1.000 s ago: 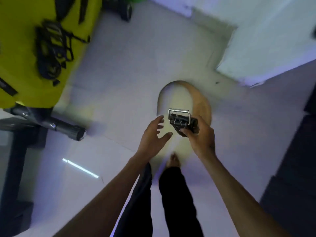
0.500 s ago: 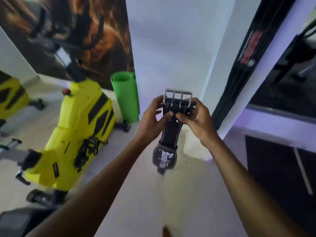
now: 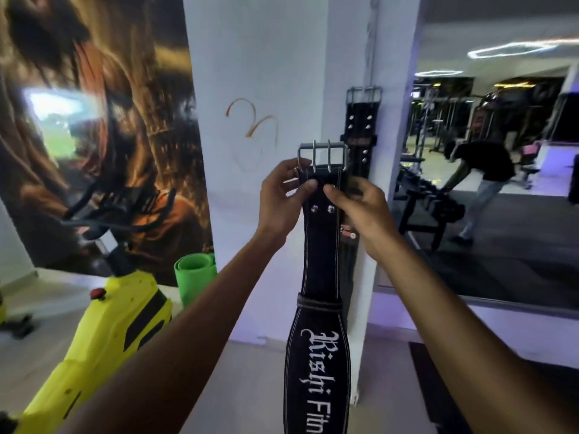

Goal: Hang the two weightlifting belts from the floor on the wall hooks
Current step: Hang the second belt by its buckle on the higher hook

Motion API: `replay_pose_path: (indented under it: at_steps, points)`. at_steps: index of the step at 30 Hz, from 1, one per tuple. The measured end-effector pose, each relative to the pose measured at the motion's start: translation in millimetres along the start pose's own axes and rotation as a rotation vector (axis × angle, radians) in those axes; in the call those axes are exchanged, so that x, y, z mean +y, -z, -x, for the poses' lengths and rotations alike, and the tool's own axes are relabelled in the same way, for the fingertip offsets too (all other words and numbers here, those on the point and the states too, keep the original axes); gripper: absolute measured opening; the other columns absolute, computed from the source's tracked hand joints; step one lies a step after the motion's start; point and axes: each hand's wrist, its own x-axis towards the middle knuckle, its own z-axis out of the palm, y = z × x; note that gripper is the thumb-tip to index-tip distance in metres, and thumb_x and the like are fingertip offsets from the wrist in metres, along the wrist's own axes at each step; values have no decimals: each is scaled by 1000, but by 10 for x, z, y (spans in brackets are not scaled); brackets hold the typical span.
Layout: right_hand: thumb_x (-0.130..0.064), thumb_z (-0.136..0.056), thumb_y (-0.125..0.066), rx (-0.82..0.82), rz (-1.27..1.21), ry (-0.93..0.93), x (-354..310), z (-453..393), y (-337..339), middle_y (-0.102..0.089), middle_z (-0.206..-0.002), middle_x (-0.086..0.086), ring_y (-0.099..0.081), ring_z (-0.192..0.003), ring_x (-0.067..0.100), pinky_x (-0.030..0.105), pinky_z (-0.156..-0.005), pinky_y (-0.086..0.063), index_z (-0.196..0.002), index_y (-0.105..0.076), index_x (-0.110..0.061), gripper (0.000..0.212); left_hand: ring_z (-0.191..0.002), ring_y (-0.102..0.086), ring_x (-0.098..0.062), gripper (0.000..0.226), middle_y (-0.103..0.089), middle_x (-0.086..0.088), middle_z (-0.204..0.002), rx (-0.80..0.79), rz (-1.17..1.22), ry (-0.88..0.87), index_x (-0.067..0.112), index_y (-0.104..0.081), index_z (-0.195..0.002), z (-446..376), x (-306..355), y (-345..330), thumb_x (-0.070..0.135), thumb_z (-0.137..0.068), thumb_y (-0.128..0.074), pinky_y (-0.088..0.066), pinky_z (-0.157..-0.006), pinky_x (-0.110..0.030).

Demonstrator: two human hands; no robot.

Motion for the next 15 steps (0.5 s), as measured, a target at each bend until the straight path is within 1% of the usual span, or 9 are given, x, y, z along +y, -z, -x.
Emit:
replay_pose_path:
  at_steps: [1,2,3,4,5,7,10,13,15]
  points:
    - [-25,-88,-73,6,6,17,-81,9,82,-77,-92,3,-75,-81,9,27,-62,-60,-111,-69,-15,26,-94,-68,-22,31,-73,-20,-109,-1,20,-12,12,-65,-113,-43,94,-112,-2,-85,-68,-58,-89,-39]
    - [-25,-89,-71,8,12,39,-159,24,168,-77,-94,8,-75,-87,16,37,-71,-62,-104,-71,-16,17,-95,-69,-25,31,-73,-20,-109,-5,36,-24,14,-66,-111,-81,171,-212,-2,-85,-68,-58,-89,-41]
    - [-24,-90,-70,5,15,65,-228,25,254,-77,-94,9,-74,-89,18,41,-77,-60,-99,-72,-18,11,-97,-70,-30,30,-73,-19,-108,-9,56,-33,16,-67,-110,-121,238,-301,0,-84,-69,-59,-88,-43]
    - [-22,-91,-69,2,8,83,-287,24,331,-76,-91,6,-73,-86,14,38,-78,-58,-99,-72,-18,9,-99,-71,-35,30,-74,-19,-108,-9,76,-39,19,-68,-107,-153,300,-376,2,-83,-69,-60,-88,-46]
    - [-19,-91,-68,1,-5,92,-325,24,392,-75,-88,1,-72,-82,8,35,-78,-58,-101,-72,-16,11,-100,-71,-36,29,-74,-18,-108,-1,87,-43,22,-68,-105,-182,355,-439,4,-82,-70,-60,-87,-47]
    - [-13,-93,-65,-1,-34,99,-342,48,487,-74,-89,-1,-70,-80,5,28,-81,-57,-109,-70,-11,16,-96,-70,-30,26,-74,-13,-103,24,89,-43,21,-69,-100,-234,448,-550,6,-79,-72,-60,-85,-43]
    - [-8,-94,-63,1,-51,70,-171,154,565,-74,-95,-3,-71,-86,4,20,-82,-58,-113,-68,-9,20,-93,-67,-21,24,-71,-5,-94,67,100,-36,17,-69,-96,-277,562,-668,1,-79,-72,-58,-79,-35]
    - [-5,-91,-66,1,-72,25,144,316,594,-76,-94,-7,-71,-89,5,17,-79,-54,-108,-70,-12,19,-90,-68,-25,24,-71,-7,-91,113,144,-10,21,-70,-92,-352,691,-695,6,-74,-73,-61,-77,-38]
    - [-3,-89,-67,13,-95,24,317,417,599,-76,-95,-8,-71,-91,6,15,-79,-54,-110,-69,-11,22,-87,-68,-26,23,-71,-7,-89,118,169,-4,22,-70,-91,-405,749,-692,8,-72,-73,-61,-74,-40]
